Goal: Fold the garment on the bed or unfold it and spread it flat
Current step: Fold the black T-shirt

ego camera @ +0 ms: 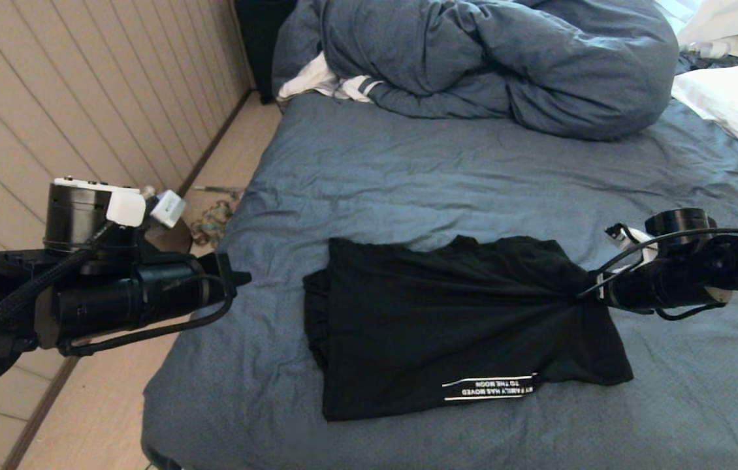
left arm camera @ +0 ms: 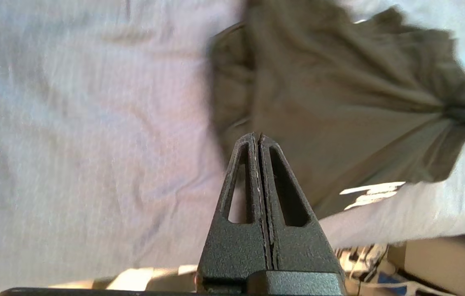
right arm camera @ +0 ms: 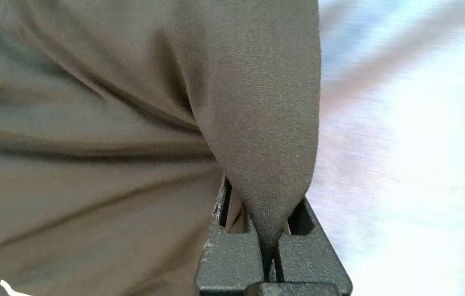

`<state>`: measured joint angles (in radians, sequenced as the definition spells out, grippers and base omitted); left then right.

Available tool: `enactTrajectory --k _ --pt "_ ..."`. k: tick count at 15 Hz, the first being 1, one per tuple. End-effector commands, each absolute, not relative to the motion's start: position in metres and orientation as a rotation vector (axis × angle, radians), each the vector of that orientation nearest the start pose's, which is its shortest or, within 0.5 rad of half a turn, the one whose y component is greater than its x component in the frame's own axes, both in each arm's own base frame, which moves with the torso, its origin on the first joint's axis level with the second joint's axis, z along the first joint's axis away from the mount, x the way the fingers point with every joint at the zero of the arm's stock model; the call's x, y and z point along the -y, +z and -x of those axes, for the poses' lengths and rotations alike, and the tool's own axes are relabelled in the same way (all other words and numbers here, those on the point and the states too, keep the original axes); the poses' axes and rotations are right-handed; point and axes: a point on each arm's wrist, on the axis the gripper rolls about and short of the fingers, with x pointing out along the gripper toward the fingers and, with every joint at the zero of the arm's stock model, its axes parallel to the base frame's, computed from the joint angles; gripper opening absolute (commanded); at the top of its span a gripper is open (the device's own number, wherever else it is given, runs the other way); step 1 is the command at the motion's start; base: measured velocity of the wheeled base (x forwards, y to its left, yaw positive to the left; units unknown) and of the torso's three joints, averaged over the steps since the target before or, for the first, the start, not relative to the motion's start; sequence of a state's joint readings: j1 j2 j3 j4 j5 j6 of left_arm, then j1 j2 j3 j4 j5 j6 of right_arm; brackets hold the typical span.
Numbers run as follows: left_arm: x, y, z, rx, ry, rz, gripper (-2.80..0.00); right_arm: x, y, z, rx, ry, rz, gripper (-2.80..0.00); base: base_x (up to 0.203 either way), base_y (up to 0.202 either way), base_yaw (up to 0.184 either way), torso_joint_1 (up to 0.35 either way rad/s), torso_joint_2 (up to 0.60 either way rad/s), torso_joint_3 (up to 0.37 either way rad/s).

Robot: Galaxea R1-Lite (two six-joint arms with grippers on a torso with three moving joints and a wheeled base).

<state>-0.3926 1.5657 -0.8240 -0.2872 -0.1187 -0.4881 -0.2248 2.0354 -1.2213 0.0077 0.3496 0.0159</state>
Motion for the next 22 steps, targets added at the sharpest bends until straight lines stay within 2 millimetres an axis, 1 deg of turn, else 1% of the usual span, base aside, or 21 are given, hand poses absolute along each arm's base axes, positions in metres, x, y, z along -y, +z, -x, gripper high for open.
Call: enactTrajectory --k 1,3,6,8,9,12,13,14,16,17,19,22 --pt "0.105 0.195 -0.247 -0.573 -0.38 0.409 -2.8 0.093 0.12 -0.365 -0.782 0.077 -0.255 -2.8 0.0 0.0 0.0 0.0 0.0 0.0" --pt "0.104 0.196 -0.245 -0.581 -0.397 0.412 -2.8 0.114 0.121 -0.358 -0.777 0.038 -0.255 -2.8 0.0 0.0 0.0 0.0 0.0 0.0" --pt "0.105 0.196 -0.244 -0.582 -0.402 0.413 -2.8 0.145 0.126 -0.339 -0.802 0.023 -0.269 -2.8 0.0 0.0 0.0 0.0 0.0 0.0" --pt "0.105 0.196 -0.244 -0.582 -0.402 0.413 -2.8 0.163 0.132 -0.33 -0.803 0.009 -0.269 -2.8 0.0 0.0 0.0 0.0 0.0 0.0" --pt "0.105 0.196 -0.244 -0.584 -0.401 0.412 -2.8 0.168 0.135 -0.329 -0.797 -0.001 -0.269 -2.8 0.0 0.0 0.0 0.0 0.0 0.0" --pt "0.105 0.196 -0.244 -0.584 -0.401 0.412 -2.8 0.165 0.146 -0.333 -0.798 0.012 -0.264 -2.8 0.0 0.0 0.0 0.0 0.0 0.0" --pt "0.105 0.195 -0.244 -0.586 -0.401 0.412 -2.8 0.158 0.152 -0.336 -0.793 0.031 -0.254 -2.8 0.0 0.0 0.0 0.0 0.0 0.0" --pt "0.105 0.195 -0.244 -0.588 -0.4 0.412 -2.8 0.145 0.157 -0.342 -0.793 0.067 -0.24 -2.8 0.0 0.0 0.0 0.0 0.0 0.0" --pt "0.105 0.192 -0.244 -0.599 -0.401 0.408 -2.8 0.116 0.176 -0.349 -0.787 0.138 -0.208 -2.8 0.0 0.0 0.0 0.0 0.0 0.0" --pt "0.106 0.19 -0.244 -0.61 -0.408 0.407 -2.8 0.098 0.186 -0.351 -0.794 0.182 -0.194 -2.8 0.0 0.0 0.0 0.0 0.0 0.0" --pt "0.108 0.188 -0.241 -0.631 -0.454 0.413 -2.8 0.059 0.2 -0.354 -0.825 0.27 -0.17 -2.8 0.0 0.0 0.0 0.0 0.0 0.0" --pt "0.108 0.187 -0.24 -0.658 -0.477 0.416 -2.8 0.001 0.209 -0.357 -0.867 0.384 -0.094 -2.8 0.0 0.0 0.0 0.0 0.0 0.0"
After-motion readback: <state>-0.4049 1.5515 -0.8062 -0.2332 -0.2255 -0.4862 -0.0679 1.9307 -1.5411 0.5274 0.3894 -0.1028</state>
